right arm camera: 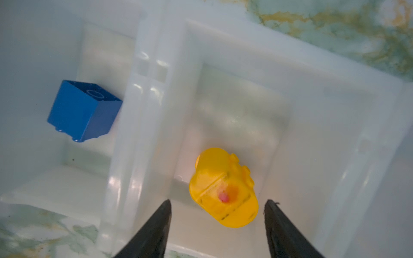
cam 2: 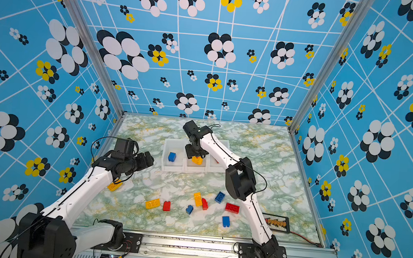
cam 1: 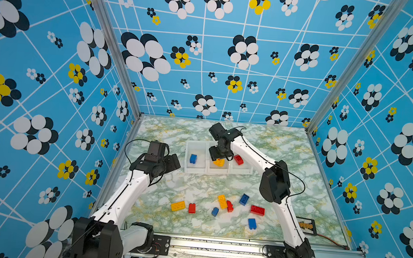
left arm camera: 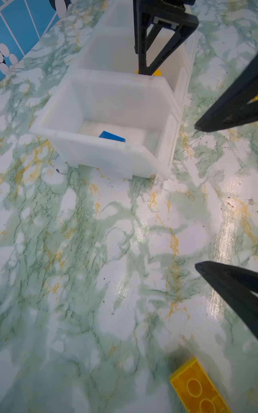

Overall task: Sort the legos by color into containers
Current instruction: 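Drop the yellow round brick in the middle compartment while the left gripper moves off, then lower the left gripper over the yellow 2x4 brick while the right gripper withdraws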

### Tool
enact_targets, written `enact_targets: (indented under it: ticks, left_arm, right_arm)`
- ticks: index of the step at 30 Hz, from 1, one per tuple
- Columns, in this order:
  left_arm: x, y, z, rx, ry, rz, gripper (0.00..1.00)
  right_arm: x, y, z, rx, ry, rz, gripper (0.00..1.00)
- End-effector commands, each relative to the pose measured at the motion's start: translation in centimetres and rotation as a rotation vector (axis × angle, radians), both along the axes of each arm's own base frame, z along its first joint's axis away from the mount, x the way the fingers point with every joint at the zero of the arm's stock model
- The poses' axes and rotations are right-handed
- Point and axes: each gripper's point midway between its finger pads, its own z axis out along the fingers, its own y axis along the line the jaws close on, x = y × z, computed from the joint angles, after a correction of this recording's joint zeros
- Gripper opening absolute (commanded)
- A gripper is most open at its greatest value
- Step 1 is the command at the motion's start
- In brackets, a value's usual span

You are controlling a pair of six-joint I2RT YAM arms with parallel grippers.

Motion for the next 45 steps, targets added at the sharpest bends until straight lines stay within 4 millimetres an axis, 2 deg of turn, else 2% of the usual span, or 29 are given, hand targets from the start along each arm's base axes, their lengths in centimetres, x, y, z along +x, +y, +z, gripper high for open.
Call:
enact_targets:
  ticks: [1, 7, 15, 25, 29, 34, 41, 45]
  left_arm:
    - [-1.0, 1.0, -0.2, 0.033, 0.024, 0.025, 0.92]
    - [-1.9, 2.8, -0.2, 0.087, 0.052, 0.095, 0.93]
    - [-3.6, 5.8, -0.7, 0.144, 0.119, 0.144, 0.95]
    - [-4.2, 11.7, -2.4, 0.104, 0.241, 0.29, 0.95]
    - [-4.5, 13.7, -3.8, 0.116, 0.299, 0.302, 0.94]
    - [-4.2, 14.9, -5.3, 0.089, 0.365, 0.279, 0.93]
    - [-2.7, 15.3, -6.5, 0.085, 0.42, 0.186, 0.91]
    - [-3.0, 15.4, -7.5, 0.087, 0.494, 0.131, 0.9]
  right_arm:
    - [0.0, -0.4, 0.4, -0.012, 0.015, 0.002, 0.74]
    - [-0.3, -0.5, 1.2, -0.01, 0.029, 0.02, 0.77]
    - [-1.8, -0.7, 2.5, 0.012, 0.07, 0.023, 0.78]
    - [-3.6, -0.6, 4.0, 0.042, 0.12, 0.036, 0.8]
    - [-3.9, -0.6, 4.6, 0.042, 0.132, 0.043, 0.82]
    - [-4.2, -0.7, 5.0, 0.046, 0.136, 0.041, 0.82]
    - [-4.4, -0.7, 5.7, 0.059, 0.136, 0.026, 0.83]
    - [-4.6, -0.9, 6.0, 0.06, 0.134, 0.018, 0.83]
